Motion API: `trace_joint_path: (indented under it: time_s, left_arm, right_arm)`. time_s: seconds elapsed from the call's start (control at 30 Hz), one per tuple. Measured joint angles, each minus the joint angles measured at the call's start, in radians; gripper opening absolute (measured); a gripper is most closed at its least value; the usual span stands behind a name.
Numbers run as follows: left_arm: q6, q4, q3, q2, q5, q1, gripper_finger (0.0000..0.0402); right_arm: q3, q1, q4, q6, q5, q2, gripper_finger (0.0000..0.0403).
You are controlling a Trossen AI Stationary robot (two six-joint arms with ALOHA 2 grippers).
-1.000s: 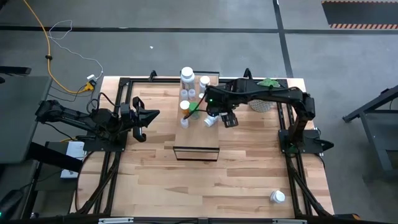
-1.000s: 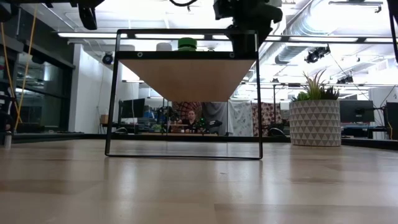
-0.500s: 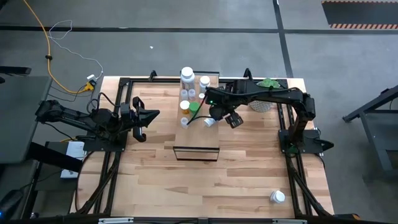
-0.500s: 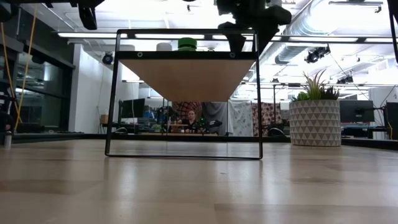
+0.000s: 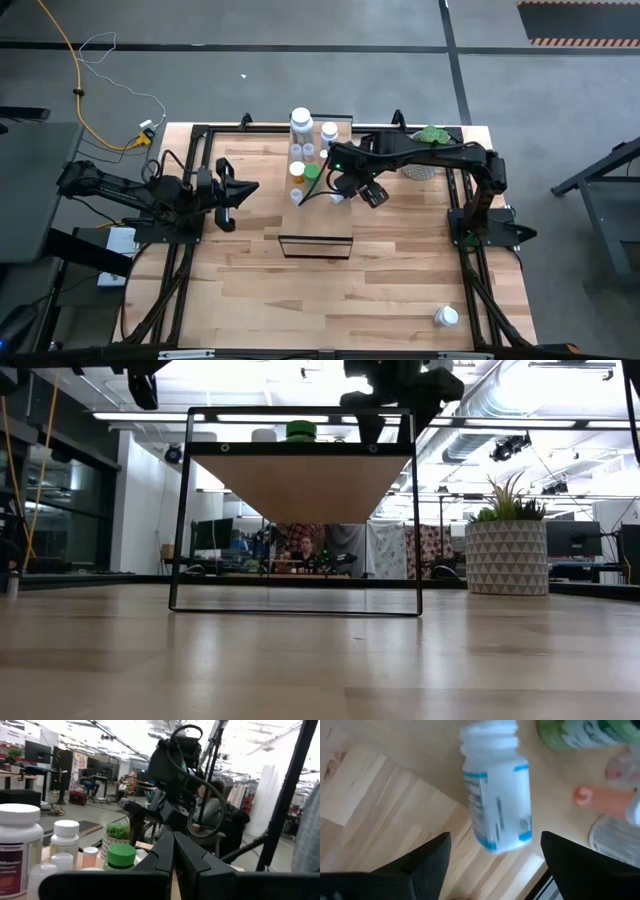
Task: Pick and place medicine bottles onto shelf by color
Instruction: Put the blue medicine bottle
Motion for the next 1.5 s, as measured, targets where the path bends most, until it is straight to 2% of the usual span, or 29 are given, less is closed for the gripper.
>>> trace_joint_path:
  time_s: [0.2,0.4,0.53,0.73,0.9,1.0,1.07,1.3,1.5]
  left_arm:
    - [-0.002,-0.002,0.000,0.000,-0.009,0.000,0.0000]
    - [-0.048,0.001,0.000,0.000,-0.026,0.000,0.0000]
    - [-0.092,0.001,0.000,0.000,-0.049,0.000,0.0000]
    - [-0.132,0.003,0.000,0.000,-0.083,0.000,0.0000]
    - [-0.143,0.007,0.000,0.000,-0.087,0.000,0.0000]
    - [-0.142,0.007,0.000,0.000,-0.087,0.000,0.0000]
    - [-0.142,0.006,0.000,0.000,-0.086,0.000,0.0000]
    - [-0.139,0.001,0.000,0.000,-0.084,0.000,0.0000]
    - [-0.105,0.002,0.000,0.000,-0.084,0.000,0.0000]
  right_arm:
    - [0.000,0.000,0.009,-0.068,-0.025,0.059,0.0300]
    - [0.000,-0.003,0.082,-0.037,-0.006,0.094,0.0300]
    - [0.000,-0.003,0.070,-0.032,-0.005,0.093,0.0292]
    - [0.000,-0.003,0.050,-0.031,-0.005,0.086,0.0242]
    - [0.000,-0.003,0.028,0.013,-0.012,0.066,0.0169]
    - [0.000,-0.007,0.010,0.055,-0.059,0.048,0.0131]
    - [0.000,-0.011,-0.002,0.102,-0.092,0.036,0.0120]
    - [0.000,-0.086,-0.077,0.326,-0.233,-0.061,0.0121]
    - [0.000,-0.153,0.008,0.447,-0.313,-0.183,0.0119]
